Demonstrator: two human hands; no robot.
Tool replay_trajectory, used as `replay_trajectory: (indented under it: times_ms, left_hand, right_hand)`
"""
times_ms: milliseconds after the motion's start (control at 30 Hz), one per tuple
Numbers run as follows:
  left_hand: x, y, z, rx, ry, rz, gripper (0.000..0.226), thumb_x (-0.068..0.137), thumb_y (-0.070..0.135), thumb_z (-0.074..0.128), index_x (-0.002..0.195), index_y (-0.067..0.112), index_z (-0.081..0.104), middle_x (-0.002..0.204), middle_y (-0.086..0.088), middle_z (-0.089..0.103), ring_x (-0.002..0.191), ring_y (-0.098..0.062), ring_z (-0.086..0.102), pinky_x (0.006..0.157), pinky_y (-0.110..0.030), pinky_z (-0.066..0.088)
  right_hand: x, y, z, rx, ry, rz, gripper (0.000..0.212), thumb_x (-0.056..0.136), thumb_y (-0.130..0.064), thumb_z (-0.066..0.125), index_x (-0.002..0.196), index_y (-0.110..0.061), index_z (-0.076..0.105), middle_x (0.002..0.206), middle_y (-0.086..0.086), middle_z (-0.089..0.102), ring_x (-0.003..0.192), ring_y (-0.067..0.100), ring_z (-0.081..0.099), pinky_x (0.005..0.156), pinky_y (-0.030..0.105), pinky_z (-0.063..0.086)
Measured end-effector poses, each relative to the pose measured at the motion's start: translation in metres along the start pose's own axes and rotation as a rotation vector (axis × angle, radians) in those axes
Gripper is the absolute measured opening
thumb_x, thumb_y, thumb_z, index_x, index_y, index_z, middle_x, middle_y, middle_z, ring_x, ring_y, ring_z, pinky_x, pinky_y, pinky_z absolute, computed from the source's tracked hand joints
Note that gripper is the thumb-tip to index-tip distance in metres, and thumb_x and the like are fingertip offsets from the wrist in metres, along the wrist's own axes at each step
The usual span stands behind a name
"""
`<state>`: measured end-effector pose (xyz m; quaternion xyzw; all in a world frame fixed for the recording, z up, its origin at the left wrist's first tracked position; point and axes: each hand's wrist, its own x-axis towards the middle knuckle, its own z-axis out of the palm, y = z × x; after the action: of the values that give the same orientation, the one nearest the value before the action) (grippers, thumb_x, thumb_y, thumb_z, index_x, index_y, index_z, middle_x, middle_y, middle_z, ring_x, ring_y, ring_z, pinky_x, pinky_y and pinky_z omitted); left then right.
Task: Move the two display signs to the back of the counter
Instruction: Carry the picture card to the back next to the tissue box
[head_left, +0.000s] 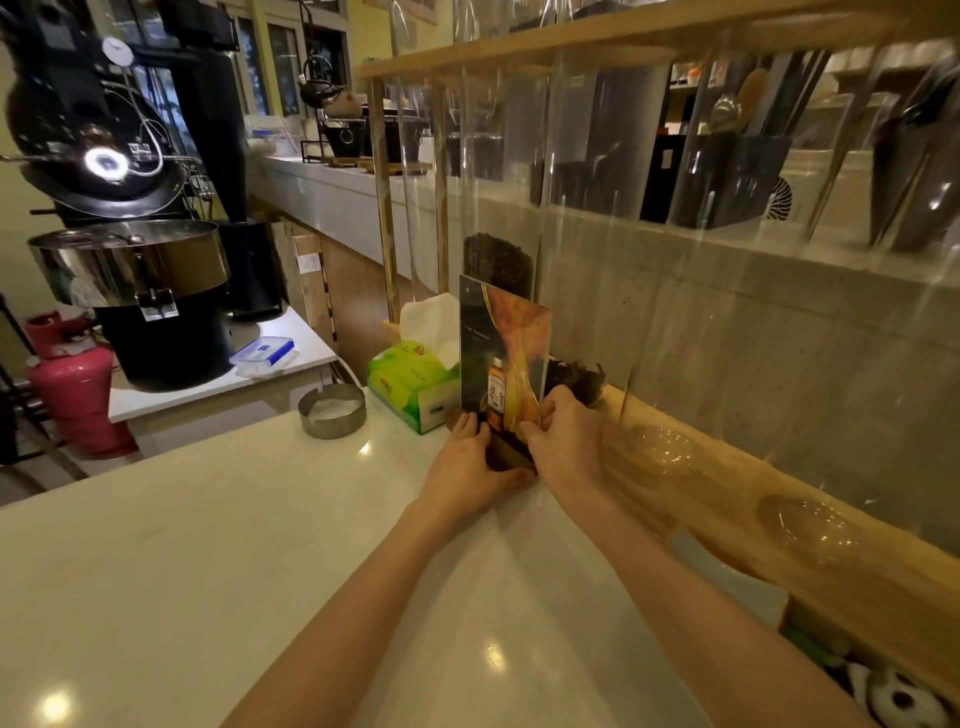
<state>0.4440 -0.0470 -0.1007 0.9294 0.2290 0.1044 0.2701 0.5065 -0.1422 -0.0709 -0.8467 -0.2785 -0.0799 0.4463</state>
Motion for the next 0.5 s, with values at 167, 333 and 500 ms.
replay_trajectory:
  times_ms: [167,333,500]
  left_hand:
    - [0.006,-0.002,0.004,0.000,0.016,0.021,0.096,0.071,0.058,0.058,0.142,0.011,0.015,0.156,-0.010,0.009,0.144,-0.021,0.002,0.117,-0.034,0.009]
    - [0.011,0.000,0.007,0.016,0.027,0.019,0.096,0.072,0.060,0.057,0.143,0.012,0.014,0.156,-0.010,0.008,0.144,-0.021,0.002,0.117,-0.034,0.010]
    - [0.012,0.002,0.011,0.047,0.057,0.012,0.095,0.072,0.061,0.055,0.142,0.011,0.015,0.156,-0.010,0.009,0.144,-0.021,0.003,0.118,-0.035,0.012]
  right_hand:
    - [0.005,0.005,0.002,0.014,0.000,0.009,0.013,0.081,-0.011,0.063,0.082,-0.011,0.050,0.071,0.002,0.056,0.065,0.016,0.057,0.053,0.025,0.046]
    - [0.008,0.008,0.000,0.024,-0.005,0.004,0.012,0.082,-0.012,0.062,0.082,-0.011,0.050,0.072,0.000,0.054,0.058,0.005,0.047,0.047,0.016,0.035]
    - [0.008,0.008,-0.002,0.036,-0.021,0.005,0.012,0.082,-0.012,0.062,0.087,-0.010,0.051,0.078,0.003,0.058,0.069,0.014,0.055,0.049,0.016,0.039]
